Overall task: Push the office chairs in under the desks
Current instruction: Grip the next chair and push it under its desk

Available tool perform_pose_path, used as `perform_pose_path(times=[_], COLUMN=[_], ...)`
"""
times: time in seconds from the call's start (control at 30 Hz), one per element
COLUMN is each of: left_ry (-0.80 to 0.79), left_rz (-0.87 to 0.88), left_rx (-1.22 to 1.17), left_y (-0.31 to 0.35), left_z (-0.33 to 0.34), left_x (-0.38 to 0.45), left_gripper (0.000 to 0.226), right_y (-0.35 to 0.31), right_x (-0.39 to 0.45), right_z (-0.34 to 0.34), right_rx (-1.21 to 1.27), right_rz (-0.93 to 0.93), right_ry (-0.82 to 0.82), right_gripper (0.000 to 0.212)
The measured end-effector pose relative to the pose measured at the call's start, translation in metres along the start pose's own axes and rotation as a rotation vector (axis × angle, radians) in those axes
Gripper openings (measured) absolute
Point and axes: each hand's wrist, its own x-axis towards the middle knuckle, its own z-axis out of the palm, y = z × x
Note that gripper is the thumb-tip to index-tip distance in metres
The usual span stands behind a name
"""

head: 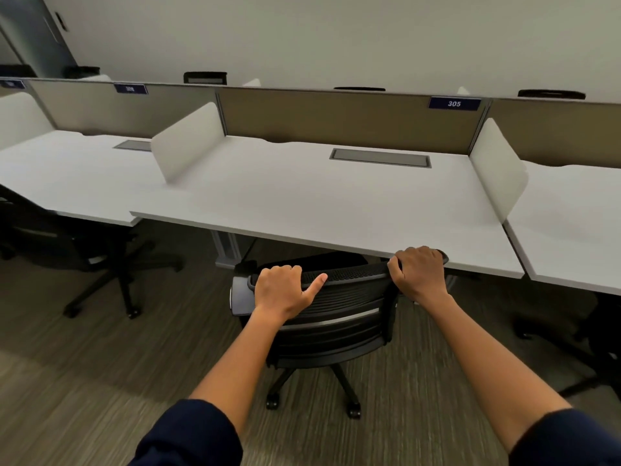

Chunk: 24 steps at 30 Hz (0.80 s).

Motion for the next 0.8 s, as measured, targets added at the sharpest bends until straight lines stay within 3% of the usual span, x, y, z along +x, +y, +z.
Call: perform_pose_path(times=[0.5, 0.8], left_ry=[-0.026, 0.003], left_rz=[0.011, 0.134], left_rx=[-0.022, -0.052], left_y=[-0.013, -0.073], left_z=[0.011, 0.017], left_x=[0.064, 0.075], left_gripper=[0.081, 0.092], right_y=[0.004, -0.038], right_x=[0.057, 0.045], right_z=[0.017, 0.019], right_rx=[0.027, -0.087], right_rz=[0.031, 0.037], right_ry=[-0.027, -0.084], right_gripper=[0.052, 0.052])
